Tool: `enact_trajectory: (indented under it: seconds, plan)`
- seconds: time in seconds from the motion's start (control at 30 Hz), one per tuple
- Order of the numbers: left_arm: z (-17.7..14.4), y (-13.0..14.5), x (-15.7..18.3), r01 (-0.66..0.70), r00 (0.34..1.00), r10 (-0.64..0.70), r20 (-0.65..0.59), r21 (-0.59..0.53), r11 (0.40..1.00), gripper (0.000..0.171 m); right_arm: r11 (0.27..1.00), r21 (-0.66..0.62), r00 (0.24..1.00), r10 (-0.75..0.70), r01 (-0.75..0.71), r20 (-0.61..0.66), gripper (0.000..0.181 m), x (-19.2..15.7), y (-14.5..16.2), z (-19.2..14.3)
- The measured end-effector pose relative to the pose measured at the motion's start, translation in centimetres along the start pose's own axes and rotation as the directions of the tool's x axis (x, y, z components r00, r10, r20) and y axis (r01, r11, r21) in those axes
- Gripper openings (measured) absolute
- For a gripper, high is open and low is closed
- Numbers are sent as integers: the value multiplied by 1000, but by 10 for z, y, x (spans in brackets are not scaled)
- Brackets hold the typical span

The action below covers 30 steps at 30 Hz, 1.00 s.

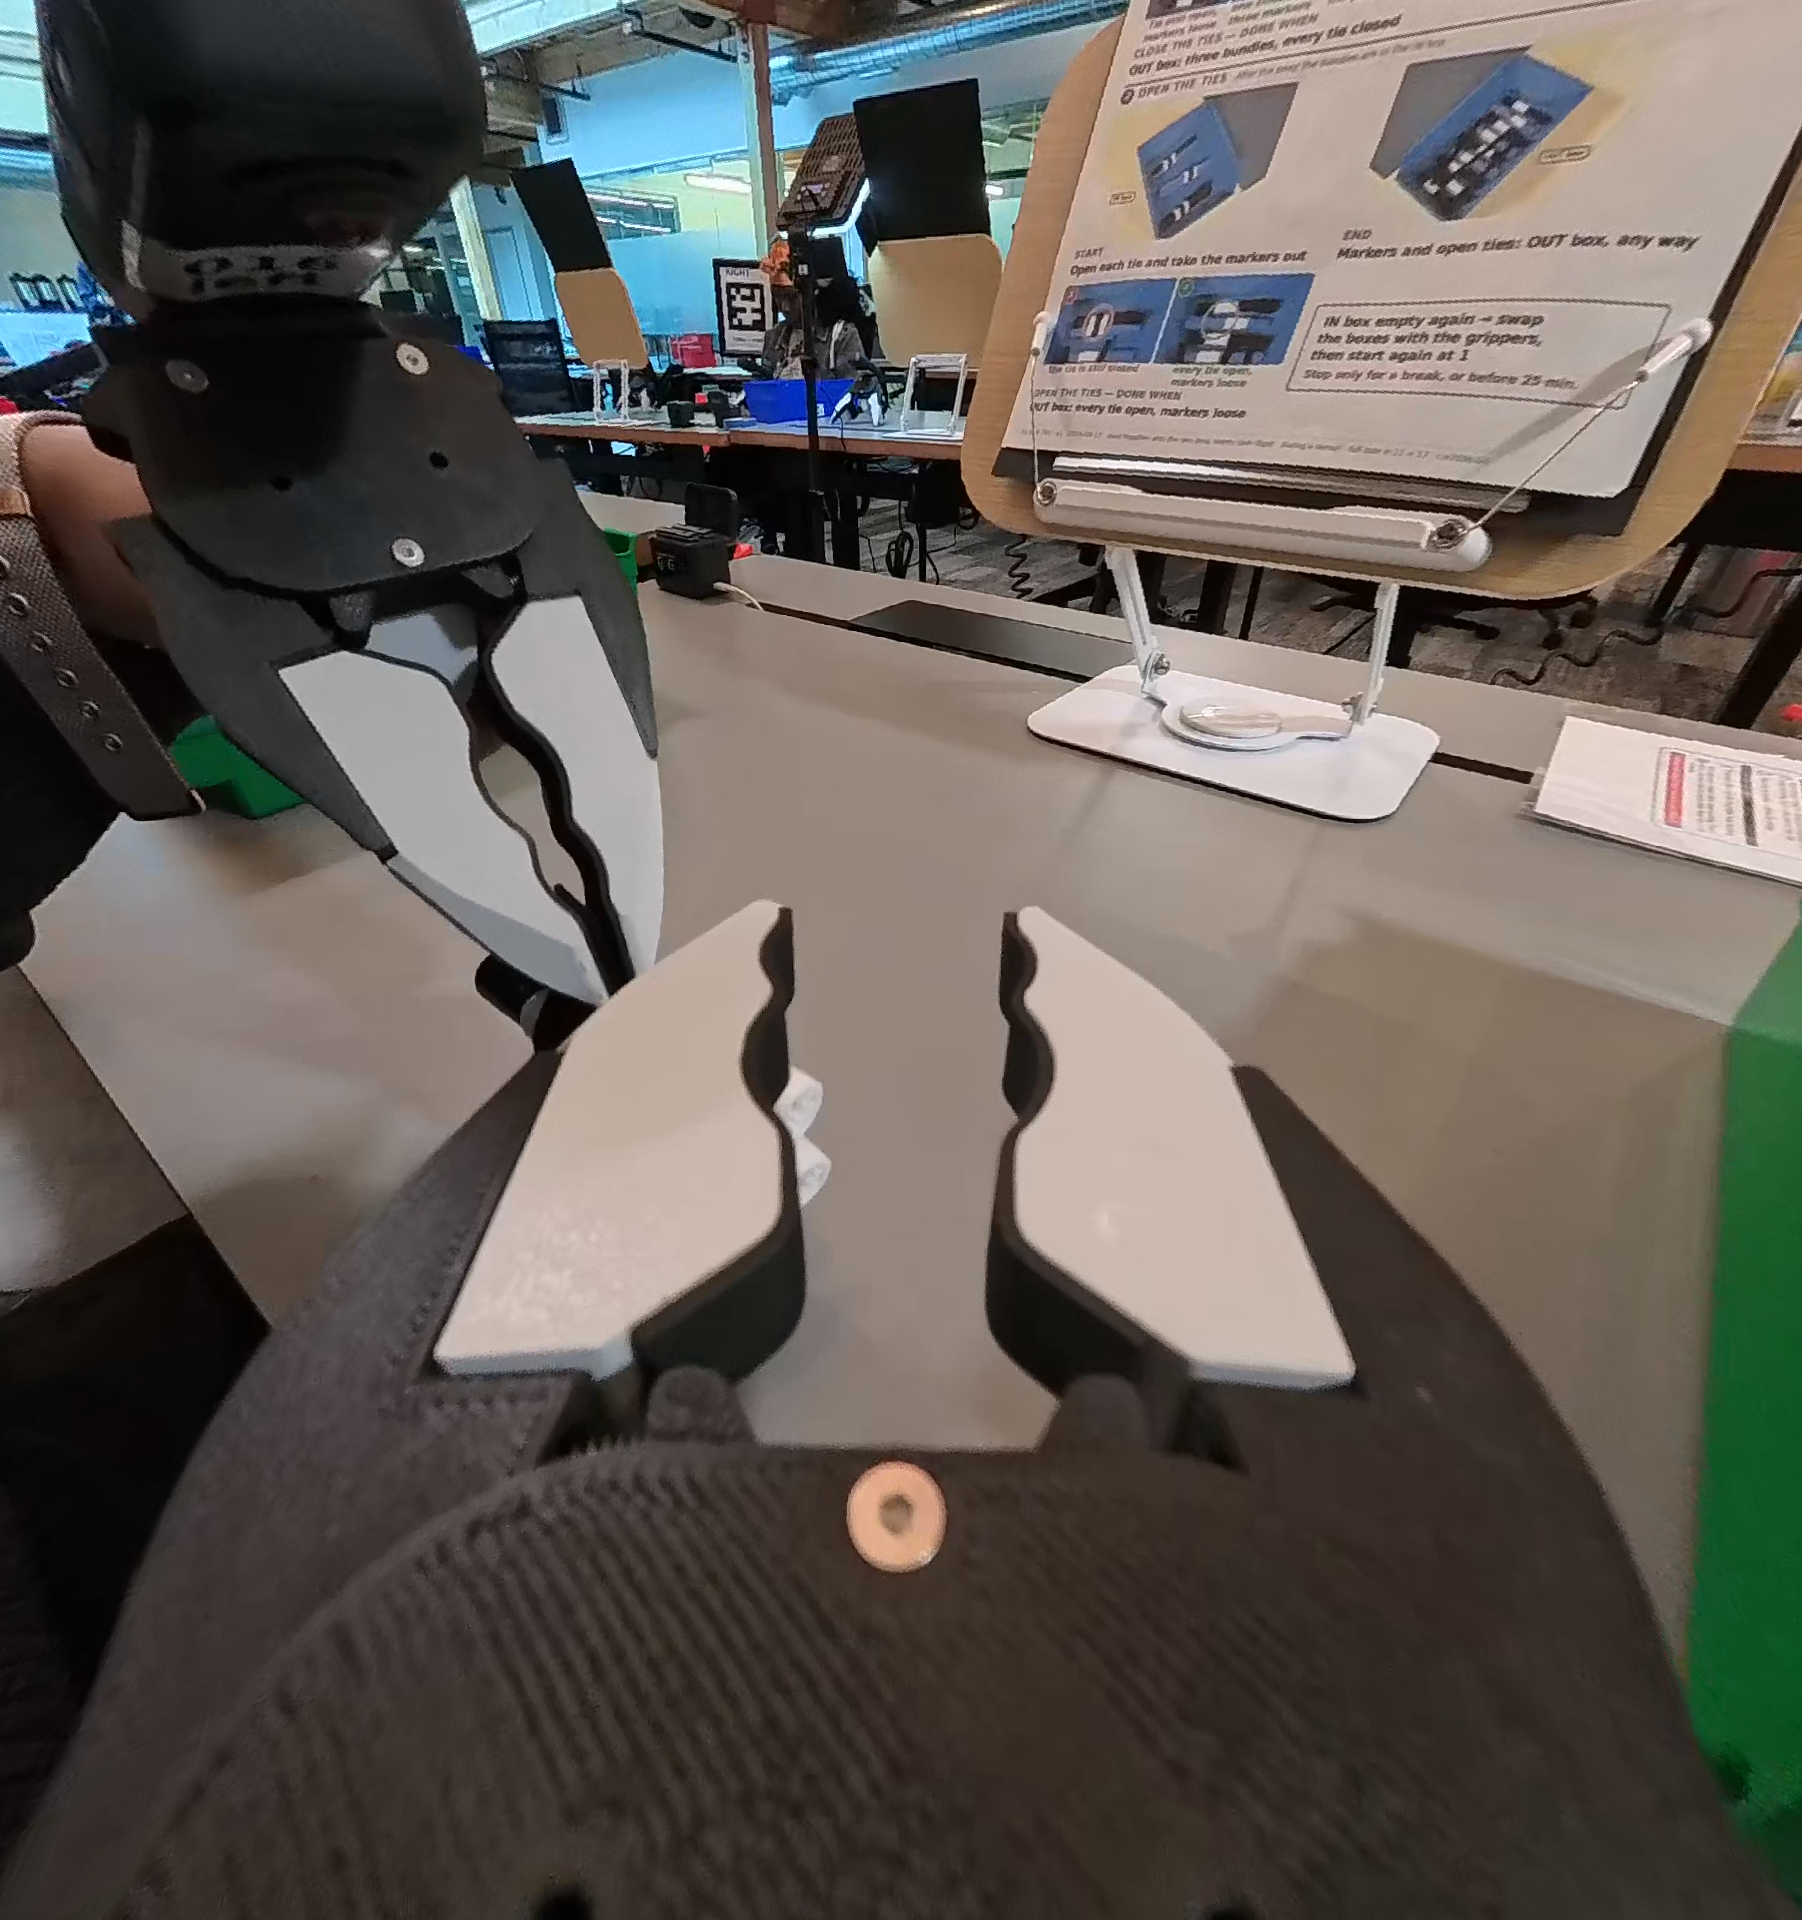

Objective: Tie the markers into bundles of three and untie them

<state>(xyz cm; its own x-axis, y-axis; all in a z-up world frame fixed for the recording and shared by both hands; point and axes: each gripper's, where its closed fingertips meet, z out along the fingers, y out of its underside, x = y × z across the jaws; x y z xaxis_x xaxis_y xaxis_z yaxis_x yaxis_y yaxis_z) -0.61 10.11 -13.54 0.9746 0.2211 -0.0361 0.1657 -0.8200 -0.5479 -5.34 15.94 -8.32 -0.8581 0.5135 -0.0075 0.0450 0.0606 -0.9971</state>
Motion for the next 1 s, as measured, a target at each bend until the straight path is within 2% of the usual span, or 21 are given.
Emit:
enact_trajectory:
  seconds: [0.8, 1.0]
  plan:
    - [-5, 8, -2, 29, 1000, -29, 7, -7, 1000, 7, 1000, -9, 999, -13, 13, 30, 41, -6, 2, 4]
    - [-8, 19, -9, 62, 998, -60, 36, -41, 997, 7, 1000, -10, 999, -14, 15, 35, 42, -7, 2, 4]
